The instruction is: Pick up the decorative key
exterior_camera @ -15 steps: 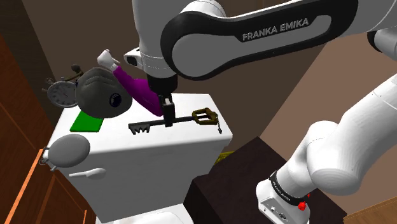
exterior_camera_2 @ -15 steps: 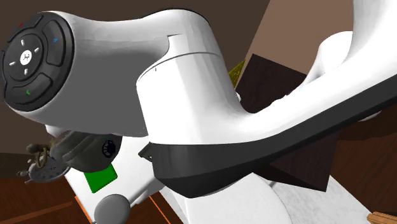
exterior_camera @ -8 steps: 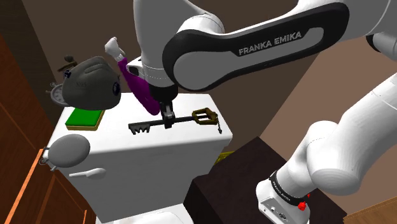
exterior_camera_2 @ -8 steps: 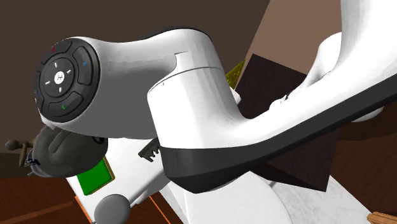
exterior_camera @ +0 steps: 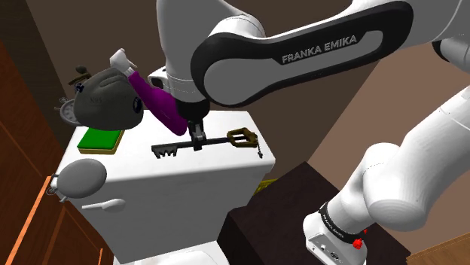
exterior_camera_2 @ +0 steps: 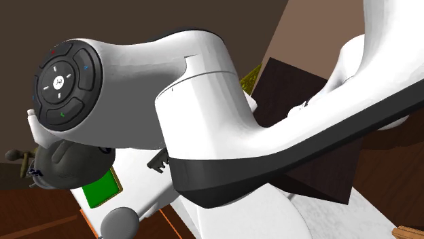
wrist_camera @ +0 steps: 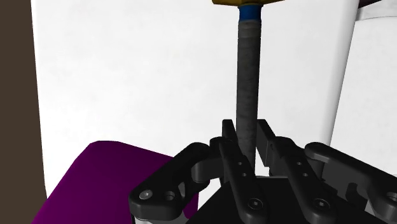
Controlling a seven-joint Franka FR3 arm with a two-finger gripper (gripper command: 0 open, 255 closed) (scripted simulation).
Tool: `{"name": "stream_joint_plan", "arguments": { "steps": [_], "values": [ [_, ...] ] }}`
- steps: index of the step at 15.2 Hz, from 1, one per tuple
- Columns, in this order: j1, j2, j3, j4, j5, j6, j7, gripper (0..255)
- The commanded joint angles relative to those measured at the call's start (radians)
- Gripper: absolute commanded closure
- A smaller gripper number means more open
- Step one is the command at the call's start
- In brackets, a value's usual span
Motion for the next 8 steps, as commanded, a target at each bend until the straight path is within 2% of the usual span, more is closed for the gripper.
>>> {"name": "stream_joint_plan", "arguments": {
  "steps": [1, 8],
  "values": [
    [0.0, -0.002, -0.001, 0.016, 0.003, -0.021, -0.004, 255],
    [-0.001, -0.027, -0.003, 0.085, 0.013, -0.112, -0.019, 255]
  ]
}}
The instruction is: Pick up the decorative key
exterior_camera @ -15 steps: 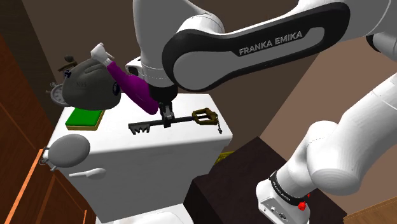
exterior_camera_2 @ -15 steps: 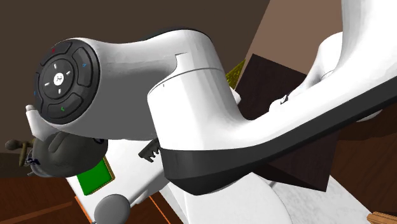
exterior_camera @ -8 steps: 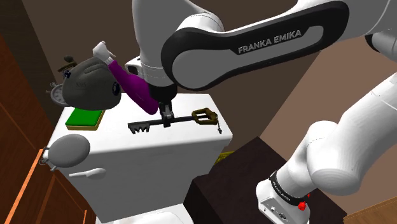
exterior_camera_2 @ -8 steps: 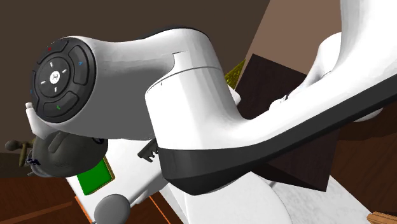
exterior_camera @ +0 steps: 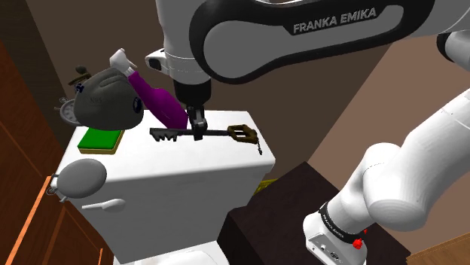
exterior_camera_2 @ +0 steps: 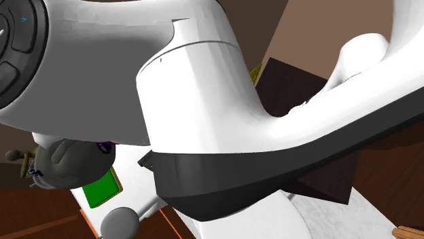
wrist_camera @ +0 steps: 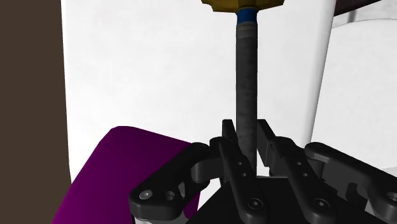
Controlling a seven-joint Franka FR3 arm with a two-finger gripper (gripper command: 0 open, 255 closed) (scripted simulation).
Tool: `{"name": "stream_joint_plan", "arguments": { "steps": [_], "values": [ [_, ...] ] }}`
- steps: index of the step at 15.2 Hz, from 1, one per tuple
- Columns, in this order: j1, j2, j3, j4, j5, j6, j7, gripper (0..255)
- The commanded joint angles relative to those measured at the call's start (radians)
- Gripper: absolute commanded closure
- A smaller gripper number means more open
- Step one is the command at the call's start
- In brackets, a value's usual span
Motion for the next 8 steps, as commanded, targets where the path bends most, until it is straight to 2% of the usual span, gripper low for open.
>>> {"name": "stream_joint_plan", "arguments": {
  "steps": [1, 8],
  "values": [
    [0.0, -0.01, -0.001, 0.018, 0.004, -0.027, -0.005, 255],
    [-0.001, -0.02, -0.003, 0.077, 0.008, -0.095, -0.013, 255]
  ]
}}
